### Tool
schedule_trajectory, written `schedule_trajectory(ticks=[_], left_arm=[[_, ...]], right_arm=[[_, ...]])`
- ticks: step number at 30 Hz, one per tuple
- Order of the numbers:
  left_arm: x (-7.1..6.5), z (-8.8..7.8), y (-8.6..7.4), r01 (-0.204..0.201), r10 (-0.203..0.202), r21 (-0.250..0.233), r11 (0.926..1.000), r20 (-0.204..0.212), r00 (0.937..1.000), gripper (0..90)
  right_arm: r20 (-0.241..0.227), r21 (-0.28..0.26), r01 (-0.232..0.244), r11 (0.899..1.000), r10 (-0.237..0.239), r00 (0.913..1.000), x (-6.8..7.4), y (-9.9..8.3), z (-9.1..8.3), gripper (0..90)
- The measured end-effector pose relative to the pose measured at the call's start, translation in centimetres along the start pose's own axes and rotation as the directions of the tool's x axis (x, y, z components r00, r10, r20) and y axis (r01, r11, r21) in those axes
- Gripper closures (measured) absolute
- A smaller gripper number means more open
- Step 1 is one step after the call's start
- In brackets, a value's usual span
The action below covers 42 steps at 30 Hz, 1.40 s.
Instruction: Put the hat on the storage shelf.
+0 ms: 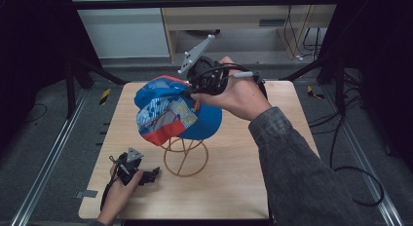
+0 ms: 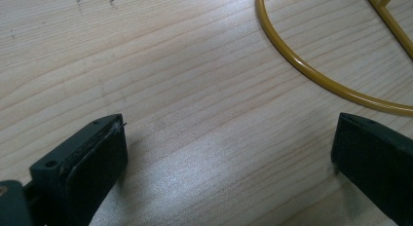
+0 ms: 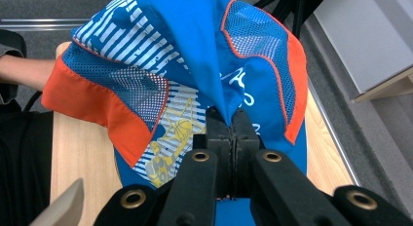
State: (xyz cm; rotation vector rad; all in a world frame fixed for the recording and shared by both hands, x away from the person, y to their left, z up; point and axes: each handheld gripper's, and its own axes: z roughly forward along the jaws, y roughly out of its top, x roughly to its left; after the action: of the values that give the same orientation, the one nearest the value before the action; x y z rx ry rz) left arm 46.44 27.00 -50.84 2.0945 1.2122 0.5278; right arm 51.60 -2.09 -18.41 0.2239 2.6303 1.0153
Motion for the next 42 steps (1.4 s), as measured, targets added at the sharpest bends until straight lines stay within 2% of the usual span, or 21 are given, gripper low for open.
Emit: schedule_trajectory(ticks=[23,42], left_arm=[[-0.1,0.0,0.0,0.000,0.000,-0.003,1.0000,0.004,1.0000,0.0],[-0.1,0.0,0.0,0.000,0.000,-0.007,1.0000,0.003,1.0000,0.0]], right_arm=[[-0.042,0.043,-0.003,0.999,0.005,0.9991,0.5,0.5,2.7,89.7],[-0.052,0.083,-0.021,0.996,0.025,0.9983,0.5,0.3,4.1,89.7]])
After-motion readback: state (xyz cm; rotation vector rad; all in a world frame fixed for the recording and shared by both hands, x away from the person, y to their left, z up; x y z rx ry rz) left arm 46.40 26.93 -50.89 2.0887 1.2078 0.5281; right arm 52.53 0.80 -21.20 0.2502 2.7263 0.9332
